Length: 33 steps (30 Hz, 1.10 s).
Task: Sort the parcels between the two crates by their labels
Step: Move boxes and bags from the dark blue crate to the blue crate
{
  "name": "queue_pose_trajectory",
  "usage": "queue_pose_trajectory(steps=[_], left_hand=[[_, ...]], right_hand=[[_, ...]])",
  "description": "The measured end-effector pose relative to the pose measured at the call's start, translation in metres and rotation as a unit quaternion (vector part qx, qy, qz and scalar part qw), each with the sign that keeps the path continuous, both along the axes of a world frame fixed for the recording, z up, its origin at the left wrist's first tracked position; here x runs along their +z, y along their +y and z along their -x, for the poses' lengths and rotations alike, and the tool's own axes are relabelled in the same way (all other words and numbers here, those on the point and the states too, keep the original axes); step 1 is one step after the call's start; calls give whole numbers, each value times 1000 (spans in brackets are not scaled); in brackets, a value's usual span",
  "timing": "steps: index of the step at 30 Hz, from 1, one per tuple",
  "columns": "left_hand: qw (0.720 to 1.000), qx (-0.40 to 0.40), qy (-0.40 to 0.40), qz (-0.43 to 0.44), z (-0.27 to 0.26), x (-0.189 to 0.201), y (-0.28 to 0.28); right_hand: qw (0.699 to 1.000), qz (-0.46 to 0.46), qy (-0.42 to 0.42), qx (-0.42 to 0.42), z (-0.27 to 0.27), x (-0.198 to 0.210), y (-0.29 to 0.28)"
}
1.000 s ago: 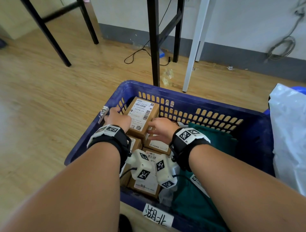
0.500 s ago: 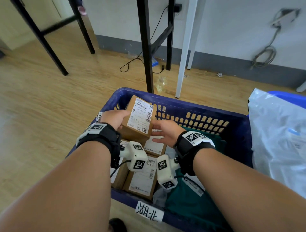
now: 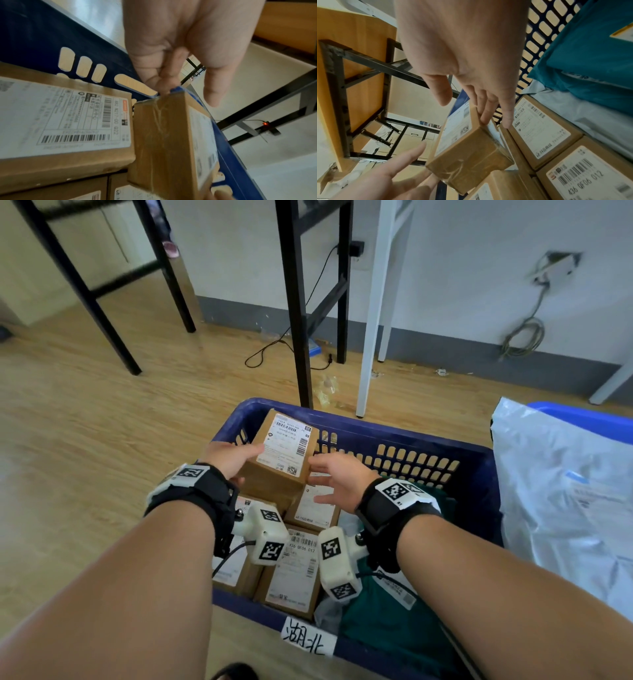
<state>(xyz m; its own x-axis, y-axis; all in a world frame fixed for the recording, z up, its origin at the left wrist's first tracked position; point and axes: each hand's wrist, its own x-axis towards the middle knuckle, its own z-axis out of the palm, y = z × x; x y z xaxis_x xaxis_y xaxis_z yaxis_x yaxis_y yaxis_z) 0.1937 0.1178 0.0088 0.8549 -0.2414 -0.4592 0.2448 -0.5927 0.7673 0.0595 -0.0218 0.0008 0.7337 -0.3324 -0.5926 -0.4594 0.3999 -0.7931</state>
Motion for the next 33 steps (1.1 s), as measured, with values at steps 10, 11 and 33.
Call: queue_pose_trajectory(steps=[10, 11, 33], left_hand=[[998, -53, -1, 16, -5, 13, 0], [999, -45, 11, 16, -5, 14, 0], [940, -144, 222, 214, 86, 73, -14]], right_hand=[[996, -84, -15, -30, -11, 7, 1], [997, -71, -12, -28, -10, 8, 0], [995, 13, -82, -54, 109, 71, -52]])
